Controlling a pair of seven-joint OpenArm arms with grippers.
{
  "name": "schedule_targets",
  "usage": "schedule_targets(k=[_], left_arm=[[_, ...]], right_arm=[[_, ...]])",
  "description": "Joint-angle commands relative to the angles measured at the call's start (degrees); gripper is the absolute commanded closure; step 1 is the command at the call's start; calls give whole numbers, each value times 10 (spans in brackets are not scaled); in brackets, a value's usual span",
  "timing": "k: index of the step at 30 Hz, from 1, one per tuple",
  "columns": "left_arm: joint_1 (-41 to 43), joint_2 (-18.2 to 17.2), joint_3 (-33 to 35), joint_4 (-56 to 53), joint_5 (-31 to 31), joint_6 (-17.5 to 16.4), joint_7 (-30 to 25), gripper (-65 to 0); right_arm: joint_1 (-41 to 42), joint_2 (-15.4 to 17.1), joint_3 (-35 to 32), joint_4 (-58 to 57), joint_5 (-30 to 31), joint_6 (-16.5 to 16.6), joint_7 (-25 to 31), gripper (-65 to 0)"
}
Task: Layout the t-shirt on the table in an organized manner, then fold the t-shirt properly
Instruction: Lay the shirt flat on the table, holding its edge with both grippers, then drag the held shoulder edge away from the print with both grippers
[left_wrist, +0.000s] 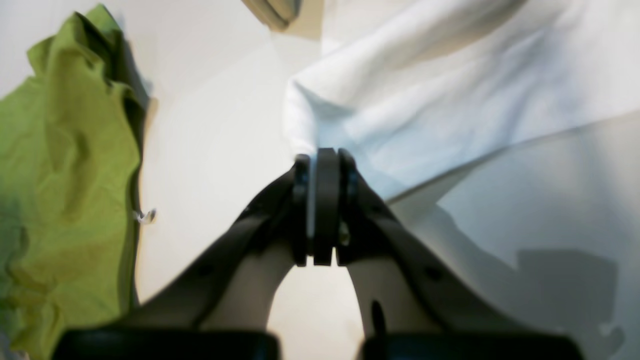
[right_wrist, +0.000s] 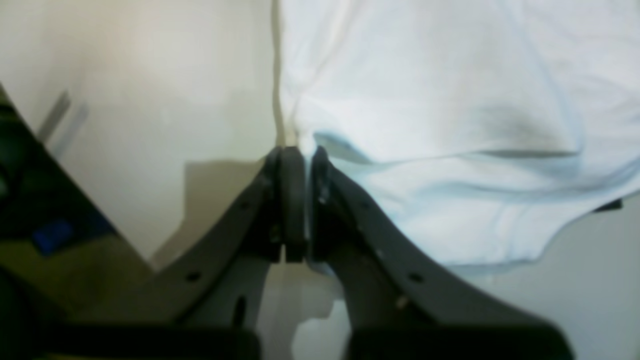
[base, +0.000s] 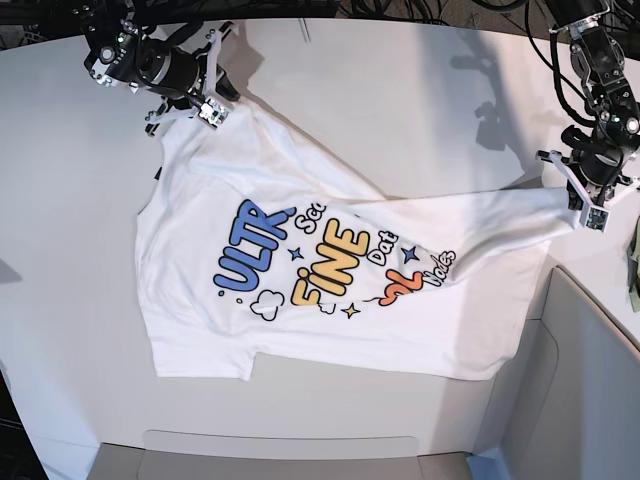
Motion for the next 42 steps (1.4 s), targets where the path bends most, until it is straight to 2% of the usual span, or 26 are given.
schedule_targets(k=[1, 6, 9, 11, 16, 19, 26, 30, 36, 42], left_arm=[[5, -12, -12, 10, -3, 3, -12, 0], [36, -12, -20, 9, -3, 3, -12, 0], [56, -13, -20, 9, -2, 3, -12, 0], [72, -13, -20, 9, -2, 3, -12, 0], [112, -13, -20, 9, -2, 3, -12, 0], [133, -13, -20, 9, -2, 3, -12, 0], [151, -13, -36, 9, -2, 3, -12, 0], [155, -13, -56, 9, -2, 3, -12, 0], [156, -12, -31, 9, -2, 3, -11, 0], [163, -12, -15, 9, -2, 3, 41, 0]], right_arm=[[-5, 14, 4, 10, 4, 4, 9, 0], [-22, 77, 6, 2, 4, 0, 9, 0], [-31, 84, 28, -12, -17, 0, 8, 0], [-31, 72, 45, -25, -57, 0, 8, 0], [-26, 18, 95, -59, -192, 3, 8, 0], [-28, -2, 107, -68, -246, 3, 9, 0], [-73, -2, 113, -53, -252, 3, 9, 0], [-116, -8, 151, -28, -249, 3, 9, 0], [-155, -47, 189, 4, -248, 4, 14, 0], [-157, -63, 194, 5, -248, 4, 14, 0]])
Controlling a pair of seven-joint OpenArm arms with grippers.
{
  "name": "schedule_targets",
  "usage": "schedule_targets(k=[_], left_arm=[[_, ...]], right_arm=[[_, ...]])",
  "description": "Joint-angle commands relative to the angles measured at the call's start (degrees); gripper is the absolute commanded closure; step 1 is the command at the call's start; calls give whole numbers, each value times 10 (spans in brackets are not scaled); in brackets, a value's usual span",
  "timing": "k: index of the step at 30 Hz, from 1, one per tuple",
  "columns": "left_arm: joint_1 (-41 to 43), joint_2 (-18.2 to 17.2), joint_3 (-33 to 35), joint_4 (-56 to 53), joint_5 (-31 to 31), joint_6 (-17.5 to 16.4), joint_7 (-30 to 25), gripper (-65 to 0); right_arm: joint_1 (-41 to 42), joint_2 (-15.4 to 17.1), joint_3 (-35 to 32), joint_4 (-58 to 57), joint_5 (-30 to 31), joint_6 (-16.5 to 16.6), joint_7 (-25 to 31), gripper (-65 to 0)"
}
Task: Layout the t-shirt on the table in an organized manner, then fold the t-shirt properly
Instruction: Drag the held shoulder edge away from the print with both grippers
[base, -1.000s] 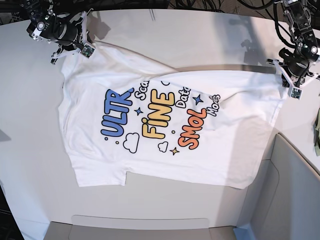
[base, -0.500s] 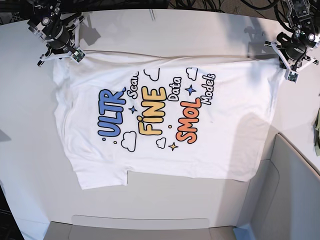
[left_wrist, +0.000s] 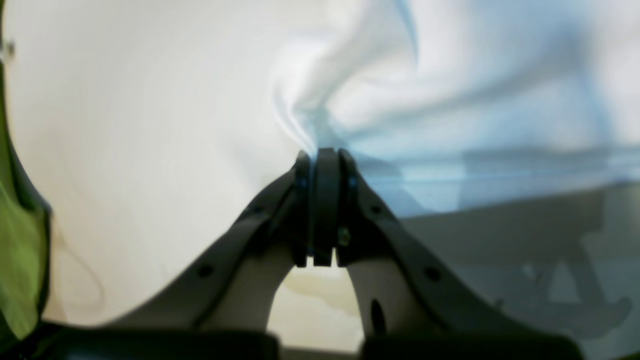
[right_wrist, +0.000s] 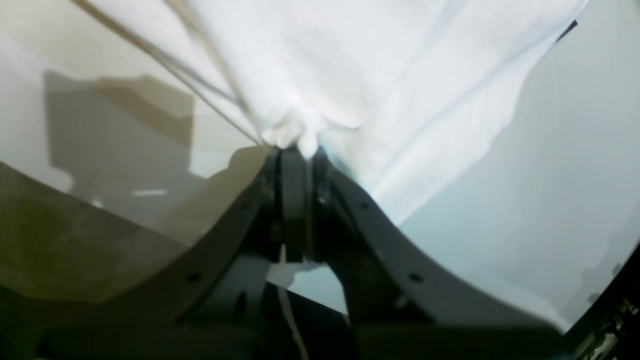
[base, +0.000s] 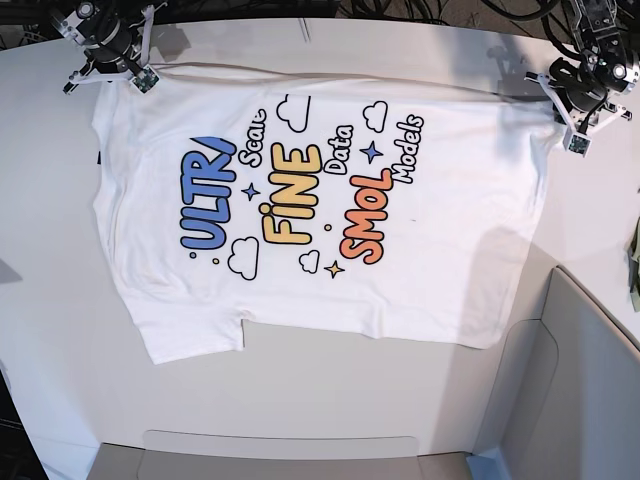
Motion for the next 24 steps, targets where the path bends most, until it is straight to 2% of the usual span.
schedule_targets(k=[1, 5, 9, 16, 24], left_arm=[[-2, -11, -5, 9, 3, 5, -7, 0], [-3, -11, -11, 11, 2, 5, -7, 0], [-4, -11, -13, 47, 2, 5, -13, 0], [-9, 5, -39, 125, 2, 5, -22, 0], [-60, 6, -36, 133, 2, 5, -15, 0]], right_arm=[[-3, -4, 11, 6, -4, 3, -10, 0], [24, -23, 42, 7, -4, 3, -9, 0], [49, -24, 63, 7, -4, 3, -9, 0], [100, -39, 65, 11, -4, 3, -9, 0], [146, -54, 66, 11, -4, 3, -9, 0]])
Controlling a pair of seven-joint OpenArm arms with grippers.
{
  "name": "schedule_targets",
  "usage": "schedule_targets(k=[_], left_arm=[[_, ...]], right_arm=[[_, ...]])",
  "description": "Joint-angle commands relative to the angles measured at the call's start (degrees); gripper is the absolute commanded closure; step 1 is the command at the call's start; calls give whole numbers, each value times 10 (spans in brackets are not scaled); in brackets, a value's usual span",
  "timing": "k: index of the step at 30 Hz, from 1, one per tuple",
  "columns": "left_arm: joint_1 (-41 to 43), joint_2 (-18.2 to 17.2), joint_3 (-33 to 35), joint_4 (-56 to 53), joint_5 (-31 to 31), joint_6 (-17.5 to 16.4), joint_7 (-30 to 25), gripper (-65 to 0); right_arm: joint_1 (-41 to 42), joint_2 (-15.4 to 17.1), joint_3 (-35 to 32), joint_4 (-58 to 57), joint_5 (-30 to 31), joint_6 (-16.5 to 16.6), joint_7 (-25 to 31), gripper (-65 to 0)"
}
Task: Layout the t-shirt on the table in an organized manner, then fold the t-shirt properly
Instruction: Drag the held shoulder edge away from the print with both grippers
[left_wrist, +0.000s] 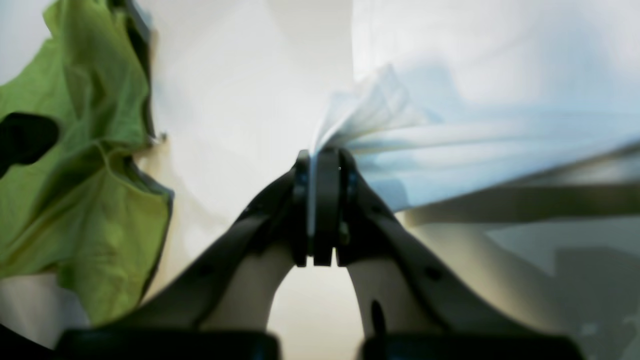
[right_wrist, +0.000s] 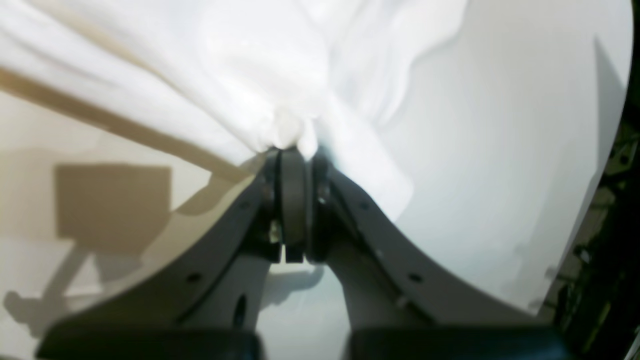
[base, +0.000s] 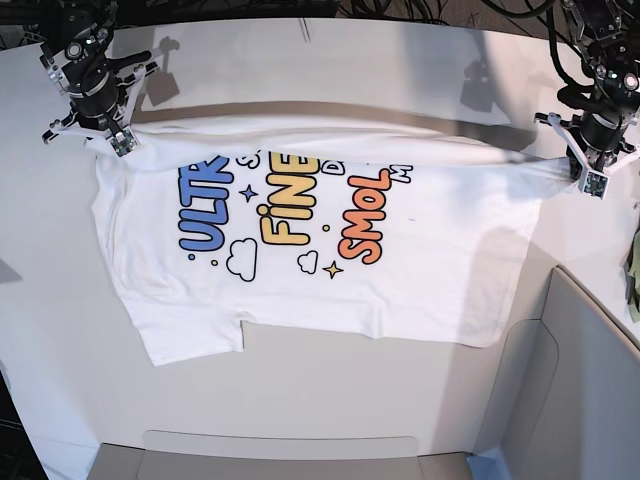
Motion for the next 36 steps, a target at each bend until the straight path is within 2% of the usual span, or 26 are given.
schedule_targets(k=[1, 8, 14, 17, 20, 23, 25, 29, 31, 36], left_arm=[[-5, -11, -5, 9, 5, 5, -6, 0], [-37, -10, 9, 2, 5, 5, -5, 0], [-35, -12, 15, 2, 6, 5, -5, 0], [-35, -12, 15, 3, 6, 5, -5, 0], [-35, -12, 15, 5, 6, 5, -5, 0], [-35, -8, 8, 6, 6, 5, -5, 0], [-35, 16, -22, 6, 6, 5, -6, 0], [-39, 63, -101, 6, 5, 5, -11, 0], [-38, 75, -117, 7, 5, 5, -12, 0], [-30, 81, -116, 15, 5, 5, -6, 0]], right_arm=[[6, 5, 5, 11, -5, -6, 4, 0], [49, 2, 5, 11, -7, -6, 0, 0], [30, 0, 5, 12, -6, -6, 6, 0], [18, -5, 36, 12, 1, -6, 44, 0], [5, -5, 76, 14, 73, -6, 70, 0], [-11, -5, 150, 14, 204, -6, 75, 0], [-24, -7, 201, 13, 291, -6, 74, 0], [-57, -23, 273, 13, 422, -6, 73, 0], [-73, -27, 285, 12, 448, -6, 73, 0], [-108, -29, 265, 11, 449, -6, 72, 0]])
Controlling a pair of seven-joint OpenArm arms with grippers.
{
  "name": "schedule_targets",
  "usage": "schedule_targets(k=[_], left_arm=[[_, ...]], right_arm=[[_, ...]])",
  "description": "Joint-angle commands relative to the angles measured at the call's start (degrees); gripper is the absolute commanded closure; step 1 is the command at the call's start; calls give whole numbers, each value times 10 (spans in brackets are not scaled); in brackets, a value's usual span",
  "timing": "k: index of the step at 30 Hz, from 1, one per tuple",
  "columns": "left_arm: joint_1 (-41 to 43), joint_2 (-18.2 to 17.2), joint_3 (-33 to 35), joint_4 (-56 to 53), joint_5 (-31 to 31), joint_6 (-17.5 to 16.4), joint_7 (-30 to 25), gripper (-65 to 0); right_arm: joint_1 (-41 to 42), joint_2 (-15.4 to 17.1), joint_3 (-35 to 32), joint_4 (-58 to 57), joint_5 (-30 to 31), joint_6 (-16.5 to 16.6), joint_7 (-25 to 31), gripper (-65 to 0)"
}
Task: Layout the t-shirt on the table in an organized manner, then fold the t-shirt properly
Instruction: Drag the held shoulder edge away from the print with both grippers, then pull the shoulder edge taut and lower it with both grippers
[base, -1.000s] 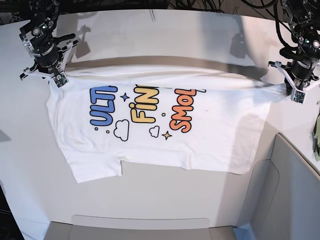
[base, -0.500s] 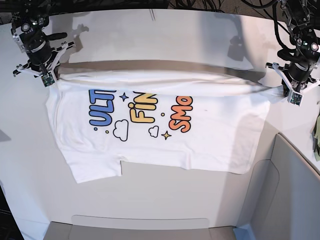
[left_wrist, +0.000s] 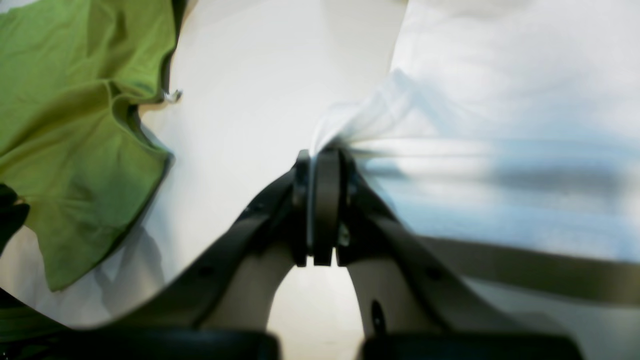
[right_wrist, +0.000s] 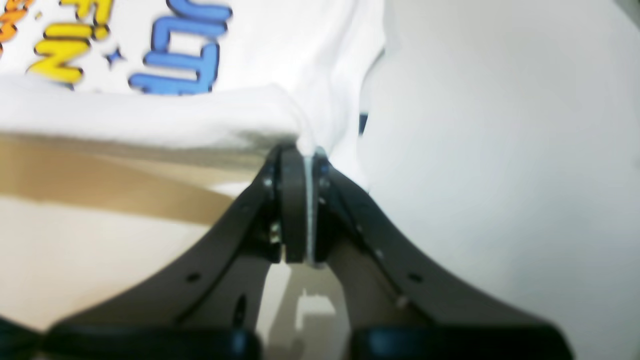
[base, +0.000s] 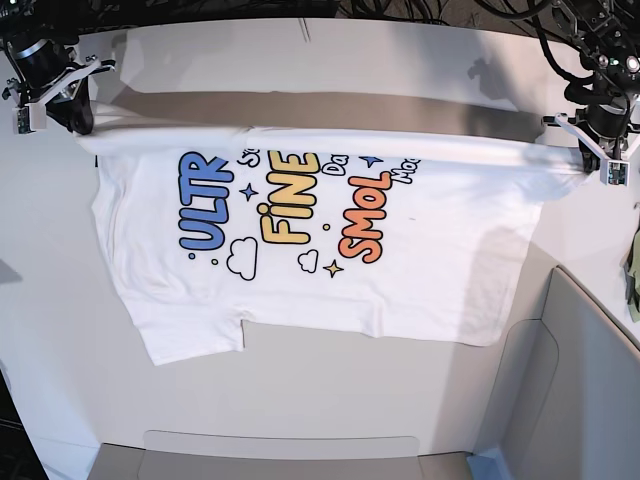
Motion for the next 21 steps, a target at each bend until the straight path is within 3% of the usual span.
schedule_targets(k=[1, 5, 9, 16, 21], left_arm=[[7, -7, -3, 10, 11, 10, -10, 0], [8, -1, 16, 9, 11, 10, -10, 0], [8, -3, 68, 7, 12, 10, -10, 0], [-28, -5, 87, -39, 12, 10, -10, 0], [-38, -31, 86, -114, 12, 10, -10, 0]], right_arm=[[-9, 6, -4, 6, 1, -8, 13, 0], [-12, 6, -37, 6, 0, -12, 12, 0], [23, 11, -76, 6, -22, -13, -35, 0], [133, -20, -86, 6, -144, -13, -164, 0], [183, -31, -91, -8, -242, -10, -174, 0]])
